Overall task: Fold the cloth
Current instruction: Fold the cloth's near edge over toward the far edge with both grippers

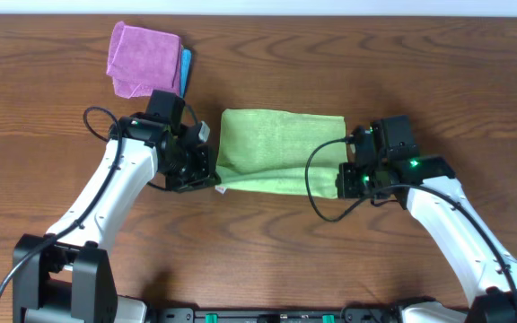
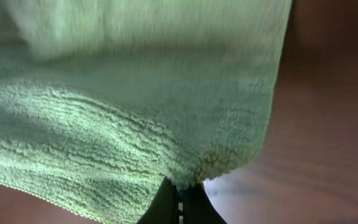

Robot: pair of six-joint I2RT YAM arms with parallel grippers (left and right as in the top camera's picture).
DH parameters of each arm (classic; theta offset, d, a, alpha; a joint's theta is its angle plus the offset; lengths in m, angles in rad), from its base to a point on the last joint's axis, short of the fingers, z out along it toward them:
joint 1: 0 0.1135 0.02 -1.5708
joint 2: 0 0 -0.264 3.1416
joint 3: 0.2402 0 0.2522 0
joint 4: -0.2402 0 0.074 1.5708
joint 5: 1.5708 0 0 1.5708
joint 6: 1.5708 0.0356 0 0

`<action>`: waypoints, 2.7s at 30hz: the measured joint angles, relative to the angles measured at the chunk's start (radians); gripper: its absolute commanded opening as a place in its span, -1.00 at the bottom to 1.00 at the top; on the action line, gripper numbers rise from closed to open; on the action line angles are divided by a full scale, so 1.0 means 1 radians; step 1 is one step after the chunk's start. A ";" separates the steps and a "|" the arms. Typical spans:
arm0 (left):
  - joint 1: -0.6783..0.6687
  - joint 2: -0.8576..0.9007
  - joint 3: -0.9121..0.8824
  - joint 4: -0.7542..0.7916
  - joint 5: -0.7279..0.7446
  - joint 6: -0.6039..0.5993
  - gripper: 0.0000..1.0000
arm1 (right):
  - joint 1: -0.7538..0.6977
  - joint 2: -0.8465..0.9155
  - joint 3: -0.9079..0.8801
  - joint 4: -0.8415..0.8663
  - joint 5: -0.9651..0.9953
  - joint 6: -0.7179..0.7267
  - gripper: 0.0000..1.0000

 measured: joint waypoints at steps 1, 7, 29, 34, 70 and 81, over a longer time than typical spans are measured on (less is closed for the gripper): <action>0.000 0.000 -0.001 0.025 0.000 -0.007 -0.88 | 0.000 0.000 0.000 0.019 0.008 0.006 -0.97; 0.000 0.000 -0.004 0.195 -0.017 -0.074 -0.88 | 0.000 0.000 0.000 0.110 0.078 0.034 -0.97; -0.048 0.184 -0.006 0.694 -0.212 -0.192 -0.88 | 0.003 0.176 -0.001 0.489 0.216 0.042 -0.97; -0.048 0.223 -0.006 0.767 -0.225 -0.204 -0.88 | 0.003 0.223 -0.001 0.561 0.232 0.042 -0.97; -0.090 0.381 -0.006 0.932 -0.376 -0.238 -0.88 | 0.002 0.402 -0.001 0.772 0.310 0.013 0.14; -0.082 0.369 -0.006 0.939 -0.396 -0.241 0.04 | 0.002 0.392 -0.001 0.769 0.325 0.013 0.20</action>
